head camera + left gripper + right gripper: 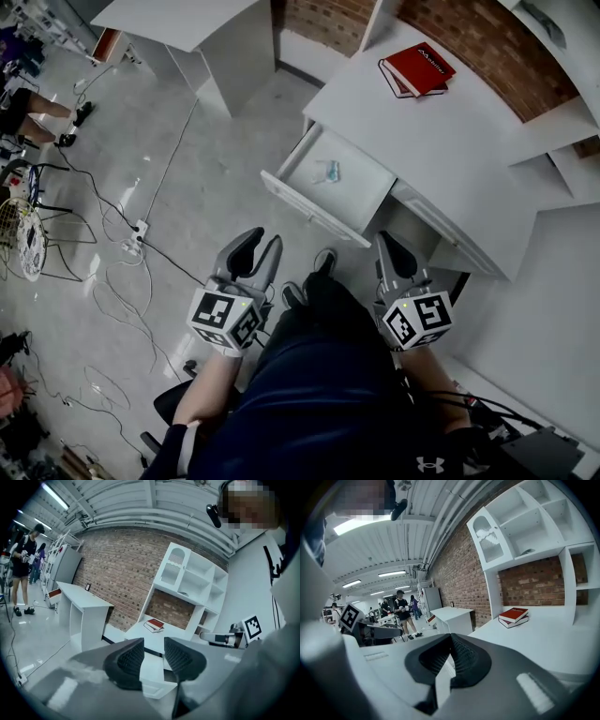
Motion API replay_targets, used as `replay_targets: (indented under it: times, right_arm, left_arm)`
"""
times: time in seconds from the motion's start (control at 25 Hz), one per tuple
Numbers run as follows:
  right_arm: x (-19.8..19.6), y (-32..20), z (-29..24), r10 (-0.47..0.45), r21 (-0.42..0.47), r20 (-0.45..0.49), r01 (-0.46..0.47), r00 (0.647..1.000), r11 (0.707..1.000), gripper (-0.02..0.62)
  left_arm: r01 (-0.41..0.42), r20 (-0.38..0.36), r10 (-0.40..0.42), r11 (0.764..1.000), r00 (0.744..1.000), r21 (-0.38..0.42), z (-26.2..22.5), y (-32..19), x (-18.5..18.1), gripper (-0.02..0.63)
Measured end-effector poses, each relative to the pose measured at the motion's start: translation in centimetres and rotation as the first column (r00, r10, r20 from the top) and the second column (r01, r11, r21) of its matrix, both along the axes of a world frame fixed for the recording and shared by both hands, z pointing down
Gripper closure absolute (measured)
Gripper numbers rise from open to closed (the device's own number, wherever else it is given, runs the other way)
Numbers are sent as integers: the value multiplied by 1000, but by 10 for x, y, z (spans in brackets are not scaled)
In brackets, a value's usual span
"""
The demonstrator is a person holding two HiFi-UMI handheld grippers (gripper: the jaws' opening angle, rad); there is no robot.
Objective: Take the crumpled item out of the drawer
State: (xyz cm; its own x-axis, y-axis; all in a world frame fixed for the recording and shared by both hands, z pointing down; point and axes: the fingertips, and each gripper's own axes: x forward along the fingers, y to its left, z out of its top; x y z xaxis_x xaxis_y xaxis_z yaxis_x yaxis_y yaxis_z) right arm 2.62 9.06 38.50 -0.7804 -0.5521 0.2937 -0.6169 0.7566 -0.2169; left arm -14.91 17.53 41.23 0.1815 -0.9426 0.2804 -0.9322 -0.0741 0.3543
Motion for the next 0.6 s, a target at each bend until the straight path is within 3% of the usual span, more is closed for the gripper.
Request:
replay_targets:
  times: [0.2,0.6]
  right_arm:
    - [-15,-33,19,2,-51,26,-1,1000,999,592]
    - [-39,-134,31,-7,-100,79,15,997,995,592]
  left_arm:
    - [-3,19,3,1000,1000,-30,-4,-41,-8,463]
    - [-8,141,22,995,990,-104,1,-134,-30,463]
